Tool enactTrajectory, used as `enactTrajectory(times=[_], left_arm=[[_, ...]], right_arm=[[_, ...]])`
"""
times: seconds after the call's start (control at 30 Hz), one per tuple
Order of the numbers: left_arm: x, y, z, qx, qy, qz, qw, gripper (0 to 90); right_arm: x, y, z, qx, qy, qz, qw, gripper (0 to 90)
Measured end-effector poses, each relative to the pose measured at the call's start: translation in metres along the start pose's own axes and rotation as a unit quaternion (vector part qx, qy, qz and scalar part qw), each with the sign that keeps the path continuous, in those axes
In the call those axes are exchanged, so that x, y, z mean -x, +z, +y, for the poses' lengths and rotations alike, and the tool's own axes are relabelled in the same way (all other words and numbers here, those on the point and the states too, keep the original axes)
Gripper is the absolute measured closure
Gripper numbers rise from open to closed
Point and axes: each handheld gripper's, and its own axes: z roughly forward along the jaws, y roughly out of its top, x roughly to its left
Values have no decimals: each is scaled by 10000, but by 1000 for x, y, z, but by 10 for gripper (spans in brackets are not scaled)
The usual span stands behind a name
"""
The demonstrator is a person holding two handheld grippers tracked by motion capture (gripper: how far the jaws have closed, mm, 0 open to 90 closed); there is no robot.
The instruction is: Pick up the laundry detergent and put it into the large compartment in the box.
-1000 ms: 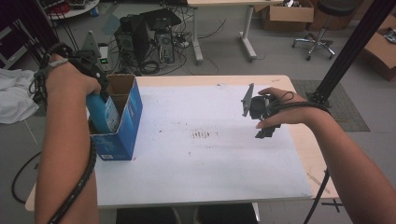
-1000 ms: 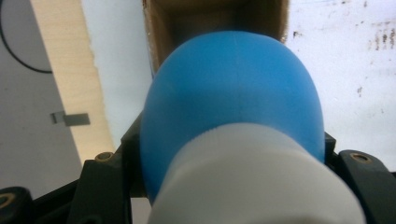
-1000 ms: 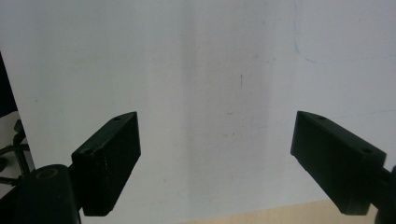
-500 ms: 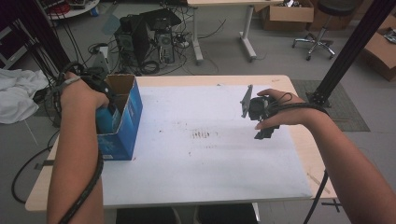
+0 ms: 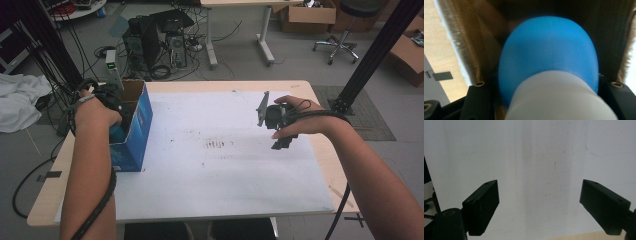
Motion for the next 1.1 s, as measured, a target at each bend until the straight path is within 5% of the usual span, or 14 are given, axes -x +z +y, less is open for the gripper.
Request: enactTrajectory(times=[0.4, 1.1], left_arm=[[-3, 7, -3, 10, 95, -13, 10000, 392], [-3, 7, -7, 140, -101, -12, 9998, 387]], right_arm=[[0, 0, -2, 38, 19, -3, 10000, 160], [-2, -1, -8, 67, 58, -4, 10000, 161]])
